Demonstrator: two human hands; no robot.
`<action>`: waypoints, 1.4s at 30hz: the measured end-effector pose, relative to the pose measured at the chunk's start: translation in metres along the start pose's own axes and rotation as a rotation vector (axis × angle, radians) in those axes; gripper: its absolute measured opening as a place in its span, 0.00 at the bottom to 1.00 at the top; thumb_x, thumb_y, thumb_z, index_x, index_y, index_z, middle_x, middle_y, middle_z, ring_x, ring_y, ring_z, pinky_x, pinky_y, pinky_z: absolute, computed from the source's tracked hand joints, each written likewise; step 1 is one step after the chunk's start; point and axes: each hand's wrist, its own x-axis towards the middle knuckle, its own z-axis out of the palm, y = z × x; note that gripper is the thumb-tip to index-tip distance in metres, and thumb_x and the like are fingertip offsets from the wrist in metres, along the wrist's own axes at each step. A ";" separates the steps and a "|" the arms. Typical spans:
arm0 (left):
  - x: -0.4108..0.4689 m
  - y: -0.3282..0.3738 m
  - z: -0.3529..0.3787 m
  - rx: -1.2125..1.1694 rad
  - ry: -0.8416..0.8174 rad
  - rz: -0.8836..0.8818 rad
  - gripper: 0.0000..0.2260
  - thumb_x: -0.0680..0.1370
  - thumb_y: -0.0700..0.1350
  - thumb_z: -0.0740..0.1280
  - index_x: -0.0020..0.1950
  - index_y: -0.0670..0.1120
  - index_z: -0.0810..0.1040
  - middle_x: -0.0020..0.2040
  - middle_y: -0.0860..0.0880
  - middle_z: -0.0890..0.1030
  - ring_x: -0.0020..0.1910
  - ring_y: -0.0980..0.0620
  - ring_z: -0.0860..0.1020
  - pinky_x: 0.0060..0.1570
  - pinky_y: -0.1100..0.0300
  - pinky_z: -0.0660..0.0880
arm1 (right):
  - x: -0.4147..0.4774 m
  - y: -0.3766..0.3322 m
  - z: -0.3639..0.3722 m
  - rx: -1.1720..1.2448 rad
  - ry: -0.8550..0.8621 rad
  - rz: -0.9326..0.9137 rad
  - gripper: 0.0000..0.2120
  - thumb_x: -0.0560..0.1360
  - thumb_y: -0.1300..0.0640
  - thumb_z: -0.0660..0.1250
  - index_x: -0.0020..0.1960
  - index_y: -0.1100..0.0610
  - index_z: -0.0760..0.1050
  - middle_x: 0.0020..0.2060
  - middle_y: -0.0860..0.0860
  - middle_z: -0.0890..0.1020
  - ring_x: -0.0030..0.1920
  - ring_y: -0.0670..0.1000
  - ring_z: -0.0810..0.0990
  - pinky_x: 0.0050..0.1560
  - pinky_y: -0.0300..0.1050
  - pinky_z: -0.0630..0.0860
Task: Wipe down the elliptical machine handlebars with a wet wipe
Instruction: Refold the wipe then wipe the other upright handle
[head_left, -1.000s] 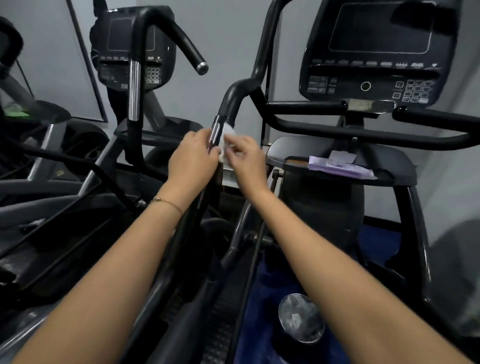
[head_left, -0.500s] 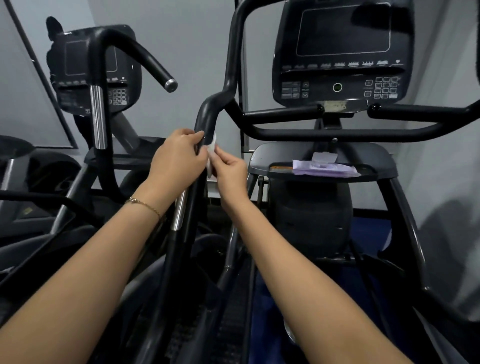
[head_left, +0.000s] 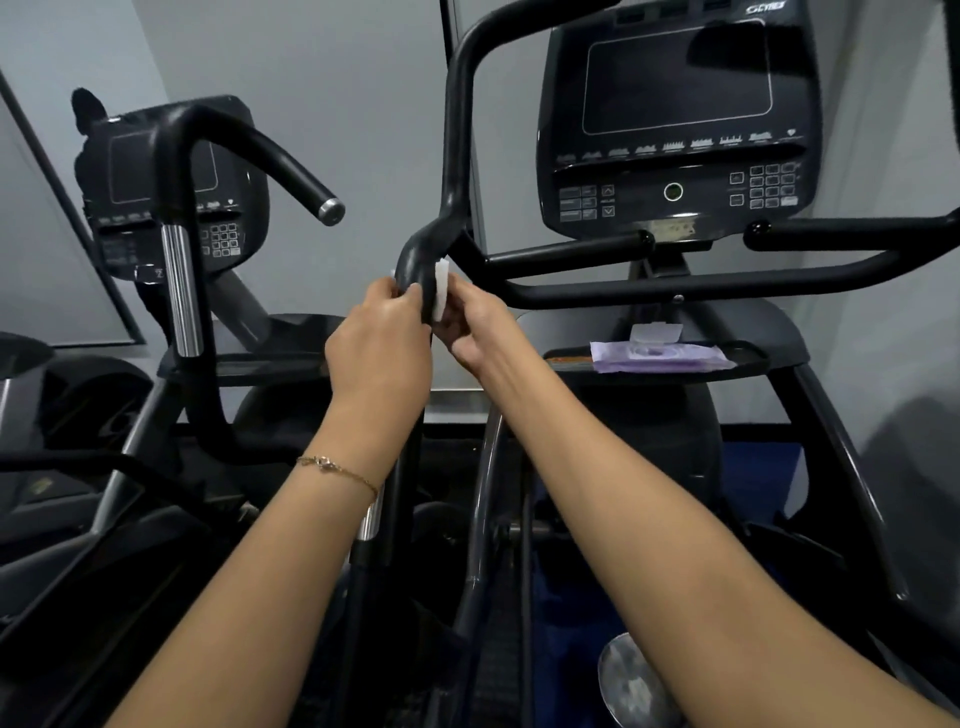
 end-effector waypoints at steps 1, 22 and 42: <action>0.002 0.001 0.001 0.021 0.003 0.006 0.11 0.78 0.41 0.63 0.60 0.45 0.75 0.62 0.48 0.74 0.52 0.44 0.78 0.39 0.58 0.64 | 0.003 0.001 -0.002 0.006 -0.009 0.025 0.09 0.76 0.60 0.64 0.39 0.61 0.78 0.27 0.51 0.82 0.29 0.47 0.82 0.33 0.39 0.79; 0.002 0.001 0.008 0.153 0.004 0.072 0.20 0.81 0.46 0.59 0.73 0.46 0.64 0.72 0.49 0.67 0.62 0.45 0.75 0.48 0.55 0.75 | 0.081 -0.032 0.008 0.424 0.103 0.214 0.07 0.78 0.62 0.62 0.46 0.66 0.75 0.57 0.60 0.80 0.60 0.56 0.78 0.58 0.49 0.75; 0.004 0.000 0.005 0.099 -0.005 0.041 0.17 0.80 0.46 0.60 0.70 0.47 0.70 0.70 0.49 0.70 0.61 0.45 0.75 0.50 0.54 0.74 | 0.082 -0.025 0.002 0.404 0.045 0.172 0.07 0.78 0.65 0.60 0.43 0.66 0.73 0.31 0.60 0.81 0.43 0.56 0.83 0.49 0.47 0.77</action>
